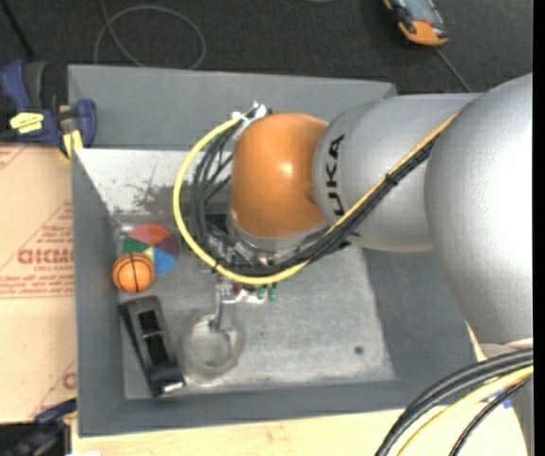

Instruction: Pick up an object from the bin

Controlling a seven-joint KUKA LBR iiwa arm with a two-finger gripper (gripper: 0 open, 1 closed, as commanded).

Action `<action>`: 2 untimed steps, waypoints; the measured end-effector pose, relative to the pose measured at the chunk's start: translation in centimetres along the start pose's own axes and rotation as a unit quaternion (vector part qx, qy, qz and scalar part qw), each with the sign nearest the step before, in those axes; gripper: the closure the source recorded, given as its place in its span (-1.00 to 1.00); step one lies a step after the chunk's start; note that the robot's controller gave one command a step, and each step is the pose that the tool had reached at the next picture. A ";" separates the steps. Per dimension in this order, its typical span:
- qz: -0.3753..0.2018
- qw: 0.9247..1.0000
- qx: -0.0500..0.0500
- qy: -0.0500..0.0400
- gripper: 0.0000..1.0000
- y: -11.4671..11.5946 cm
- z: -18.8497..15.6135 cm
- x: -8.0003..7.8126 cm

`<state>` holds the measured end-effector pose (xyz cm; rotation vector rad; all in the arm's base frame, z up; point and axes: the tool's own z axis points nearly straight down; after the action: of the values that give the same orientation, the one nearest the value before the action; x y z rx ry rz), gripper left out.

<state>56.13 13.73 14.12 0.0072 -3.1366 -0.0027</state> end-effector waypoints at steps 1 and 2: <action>0.002 1.000 -0.001 -0.004 -1.00 -0.1 -0.5 -0.2; -0.045 0.999 0.001 -0.005 -1.00 0.1 6.4 1.3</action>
Offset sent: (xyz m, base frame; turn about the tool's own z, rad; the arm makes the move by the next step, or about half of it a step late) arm -0.0170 0.0037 -0.0712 -0.1005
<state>54.80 13.85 7.75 0.1494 -3.1439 0.0014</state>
